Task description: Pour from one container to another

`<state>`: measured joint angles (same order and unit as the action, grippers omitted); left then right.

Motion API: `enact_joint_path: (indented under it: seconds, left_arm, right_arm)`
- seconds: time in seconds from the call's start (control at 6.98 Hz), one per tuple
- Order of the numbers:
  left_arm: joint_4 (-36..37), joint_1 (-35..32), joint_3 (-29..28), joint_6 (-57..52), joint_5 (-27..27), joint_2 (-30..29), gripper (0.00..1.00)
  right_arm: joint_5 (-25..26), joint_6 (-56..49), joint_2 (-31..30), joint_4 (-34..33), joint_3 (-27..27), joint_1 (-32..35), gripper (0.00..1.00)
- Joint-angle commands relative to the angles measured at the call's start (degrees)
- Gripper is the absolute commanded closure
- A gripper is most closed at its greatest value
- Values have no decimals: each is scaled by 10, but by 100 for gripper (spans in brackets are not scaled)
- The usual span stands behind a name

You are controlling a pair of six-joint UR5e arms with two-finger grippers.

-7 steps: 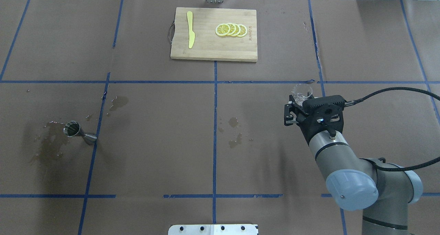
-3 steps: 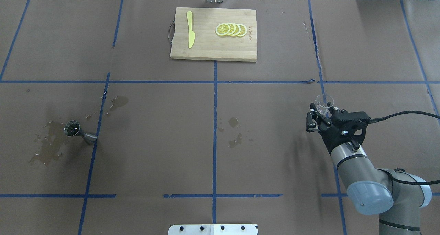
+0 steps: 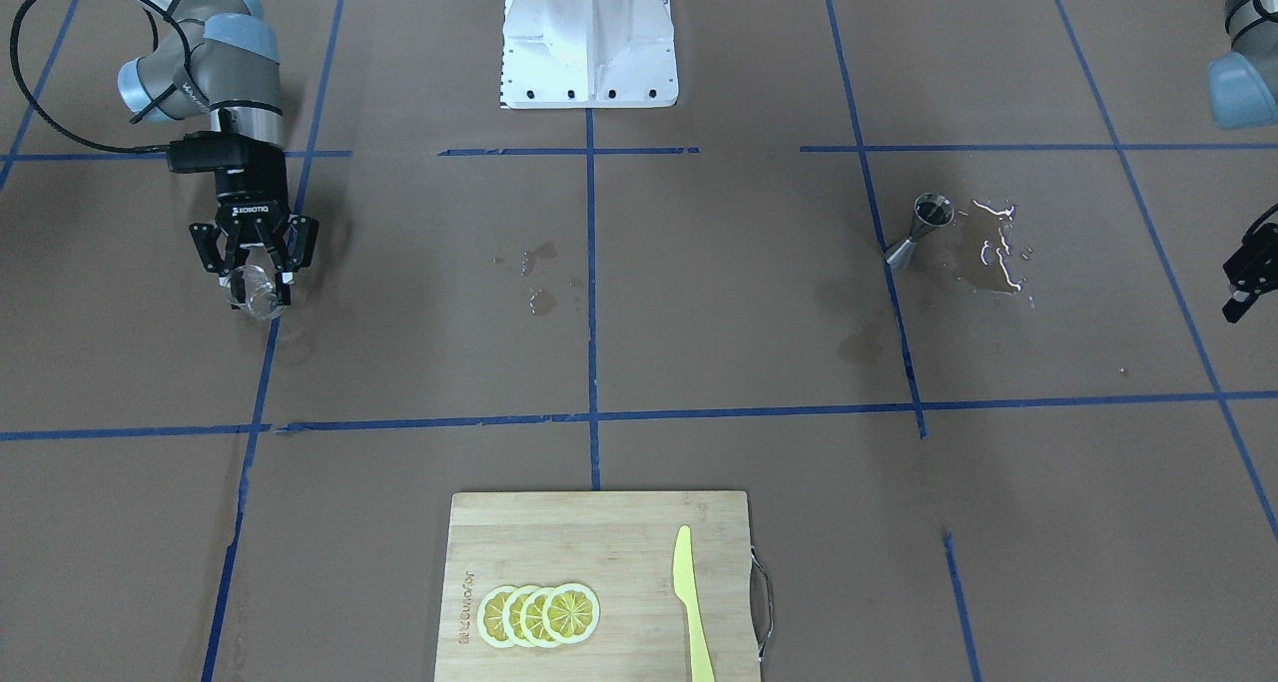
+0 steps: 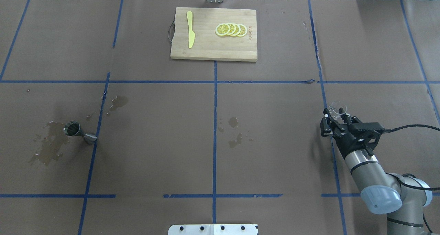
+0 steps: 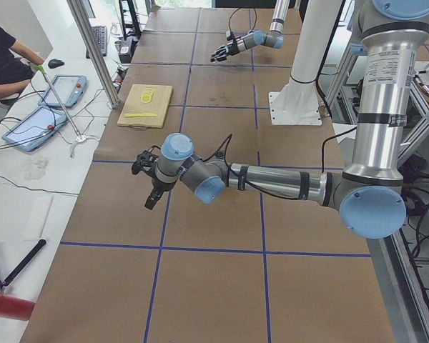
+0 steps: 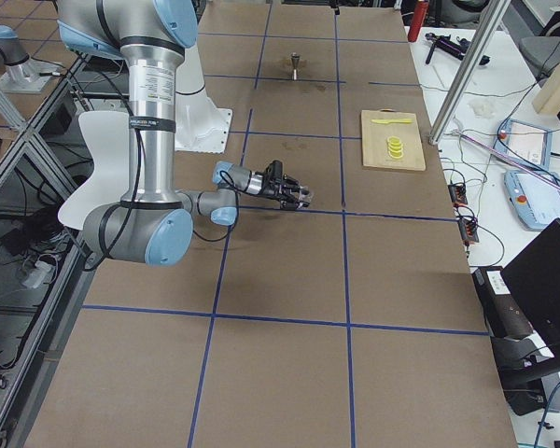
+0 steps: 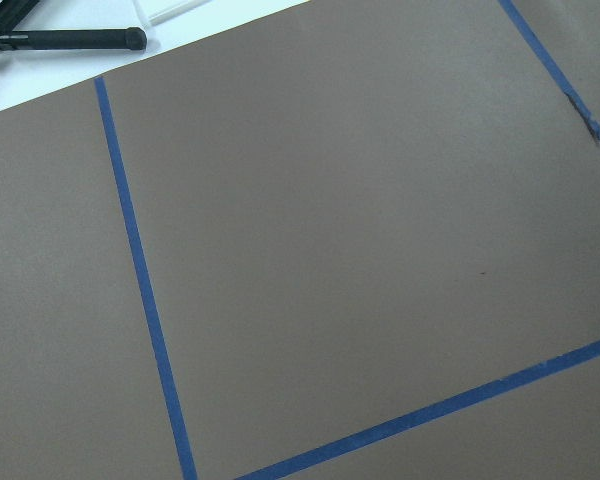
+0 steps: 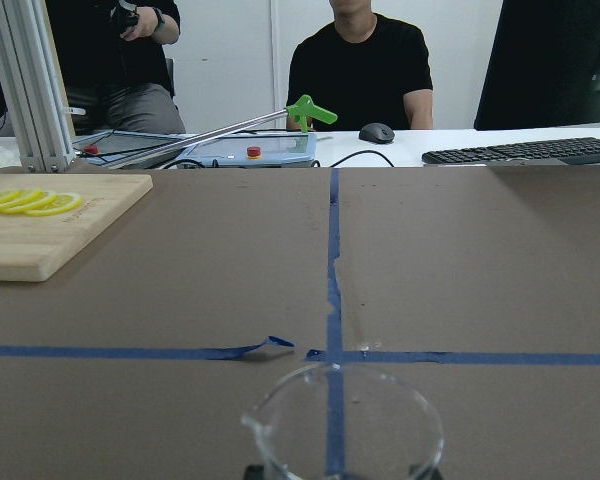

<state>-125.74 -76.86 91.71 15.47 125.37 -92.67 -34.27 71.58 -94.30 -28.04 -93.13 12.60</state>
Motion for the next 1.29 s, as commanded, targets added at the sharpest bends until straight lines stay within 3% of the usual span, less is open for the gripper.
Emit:
enact_joint_path:
  seconds: [0.0,1.15]
  left_arm:
    - [0,0,1,3,1,-1,0]
    - [0,-1,7,7,1,0,0]
  right_arm:
    - [5,3,-12,5,13,-6,94]
    - [26,4,-28,6,11,-45,78]
